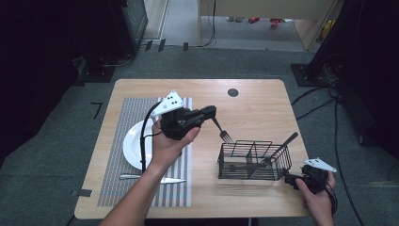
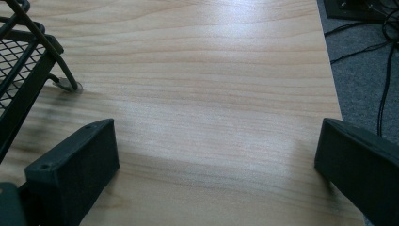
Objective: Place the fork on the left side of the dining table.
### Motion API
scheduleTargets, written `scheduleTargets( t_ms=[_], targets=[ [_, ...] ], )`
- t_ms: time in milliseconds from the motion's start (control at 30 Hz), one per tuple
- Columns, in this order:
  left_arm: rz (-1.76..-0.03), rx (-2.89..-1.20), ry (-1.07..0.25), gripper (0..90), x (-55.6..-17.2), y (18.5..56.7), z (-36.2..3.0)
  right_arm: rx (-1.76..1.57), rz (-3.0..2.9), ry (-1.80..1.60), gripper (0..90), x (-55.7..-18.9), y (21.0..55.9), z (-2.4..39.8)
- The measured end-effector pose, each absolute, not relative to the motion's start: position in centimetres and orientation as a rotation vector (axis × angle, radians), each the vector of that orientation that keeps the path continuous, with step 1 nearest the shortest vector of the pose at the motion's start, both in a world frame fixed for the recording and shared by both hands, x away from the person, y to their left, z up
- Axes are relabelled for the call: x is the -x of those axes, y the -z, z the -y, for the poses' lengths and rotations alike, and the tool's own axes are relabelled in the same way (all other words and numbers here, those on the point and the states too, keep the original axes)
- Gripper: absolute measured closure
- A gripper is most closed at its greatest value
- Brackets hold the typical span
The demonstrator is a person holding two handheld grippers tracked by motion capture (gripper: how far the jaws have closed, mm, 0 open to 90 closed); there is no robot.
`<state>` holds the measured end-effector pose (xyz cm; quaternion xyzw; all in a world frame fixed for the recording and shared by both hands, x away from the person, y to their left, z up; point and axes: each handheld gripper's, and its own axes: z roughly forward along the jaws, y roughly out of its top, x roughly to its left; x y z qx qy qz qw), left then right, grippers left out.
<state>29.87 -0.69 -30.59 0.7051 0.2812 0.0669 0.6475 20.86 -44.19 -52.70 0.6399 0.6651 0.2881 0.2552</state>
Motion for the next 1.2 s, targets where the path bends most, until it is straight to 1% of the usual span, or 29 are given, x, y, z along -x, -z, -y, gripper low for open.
scheduleTargets(
  t_ms=[233, 333, 367, 467, 533, 733, 967, 1000, 1033, 1067, 1100, 1133, 1167, 1200],
  targets=[
    [-0.695, -1.541, -0.128, 88.8, -30.8, 30.5, -1.3, -1.737, -1.806, -0.782, 0.0, -20.9, 52.7, 44.2],
    [-0.755, -1.49, -0.13, 88.8, -31.7, 30.7, -2.9, -1.737, -1.806, -0.782, 0.0, -20.9, 52.7, 44.2],
    [-0.755, -1.49, -0.13, 88.8, -31.7, 30.7, -2.9, -1.738, -1.806, -0.782, 0.0, -20.9, 52.7, 44.2],
    [-0.836, -1.431, -0.135, 88.8, -32.9, 31.3, -4.7, -1.738, -1.806, -0.782, 0.0, -20.9, 52.7, 44.2],
    [-0.85, -1.422, -0.144, 88.8, -33.2, 31.5, -5.0, -1.737, -1.806, -0.782, 0.1, -20.9, 52.7, 44.2],
    [-0.971, -1.348, -0.167, 88.8, -35.5, 33.5, -7.5, -1.737, -1.807, -0.781, 0.0, -20.9, 52.7, 44.2],
    [-1.074, -1.307, -0.186, 88.8, -37.6, 35.7, -9.4, -1.739, -1.806, -0.781, 0.0, -20.9, 52.7, 44.2],
    [-1.121, -1.295, -0.198, 88.8, -38.5, 36.6, -10.1, -1.739, -1.806, -0.781, 0.0, -20.9, 52.7, 44.2],
    [-1.138, -1.291, -0.2, 88.7, -38.8, 37.0, -10.3, -1.737, -1.807, -0.782, 0.0, -20.9, 52.7, 44.2],
    [-1.164, -1.3, -0.234, 88.7, -39.2, 37.5, -10.6, -1.738, -1.806, -0.781, 0.1, -20.9, 52.7, 44.2],
    [-1.164, -1.3, -0.234, 88.7, -39.2, 37.5, -10.6, -1.738, -1.806, -0.781, 0.1, -20.9, 52.7, 44.2],
    [-1.182, -1.302, -0.262, 88.7, -39.6, 37.9, -10.8, -1.738, -1.806, -0.781, 0.0, -20.9, 52.7, 44.2],
    [-1.206, -1.278, -0.228, 88.7, -40.3, 38.5, -11.3, -1.737, -1.807, -0.782, 0.0, -20.9, 52.7, 44.2],
    [-1.206, -1.278, -0.228, 88.7, -40.3, 38.5, -11.3, -1.737, -1.807, -0.782, 0.0, -20.9, 52.7, 44.2]
  ],
)
